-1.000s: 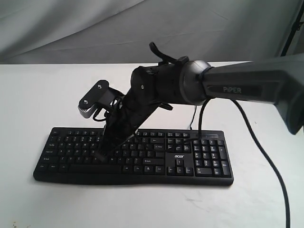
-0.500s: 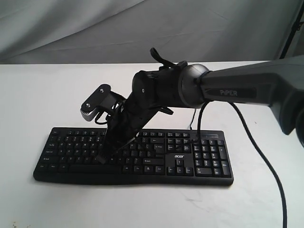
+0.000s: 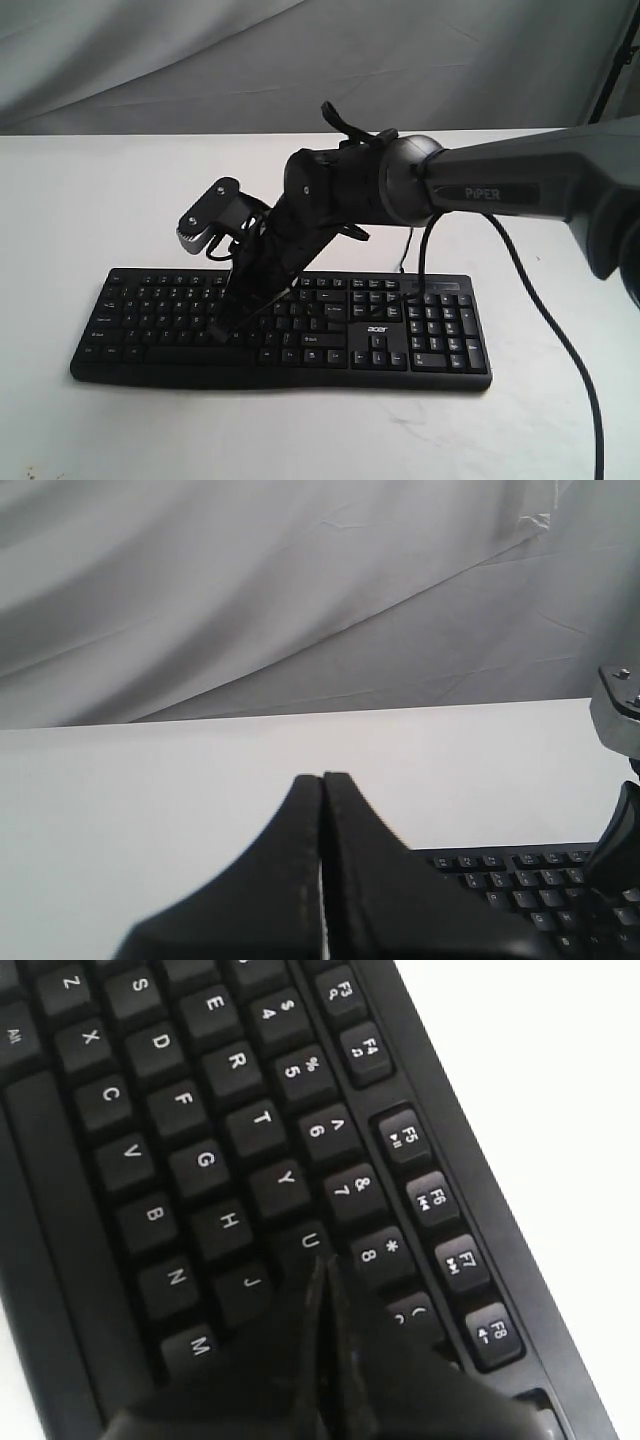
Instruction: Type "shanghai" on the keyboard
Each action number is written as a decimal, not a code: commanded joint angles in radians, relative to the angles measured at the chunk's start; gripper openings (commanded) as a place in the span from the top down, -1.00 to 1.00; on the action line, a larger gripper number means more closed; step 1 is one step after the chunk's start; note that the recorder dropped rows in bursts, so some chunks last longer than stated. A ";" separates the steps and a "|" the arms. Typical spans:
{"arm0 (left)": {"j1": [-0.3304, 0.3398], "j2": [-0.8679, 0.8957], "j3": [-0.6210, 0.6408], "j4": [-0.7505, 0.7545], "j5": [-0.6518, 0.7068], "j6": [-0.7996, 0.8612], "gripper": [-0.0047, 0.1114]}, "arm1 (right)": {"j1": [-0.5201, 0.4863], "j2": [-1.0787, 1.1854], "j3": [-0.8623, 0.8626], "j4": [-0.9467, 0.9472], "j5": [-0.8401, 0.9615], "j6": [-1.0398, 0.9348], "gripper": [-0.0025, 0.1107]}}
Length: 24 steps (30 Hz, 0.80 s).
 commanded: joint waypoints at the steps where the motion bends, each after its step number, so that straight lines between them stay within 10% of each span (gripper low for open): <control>1: -0.006 -0.002 0.002 -0.002 -0.005 -0.003 0.92 | -0.008 0.010 0.006 -0.006 -0.009 -0.004 0.96; 24: -0.006 -0.002 0.002 -0.002 -0.005 -0.003 0.92 | -0.011 -0.041 0.006 -0.019 -0.018 -0.006 0.96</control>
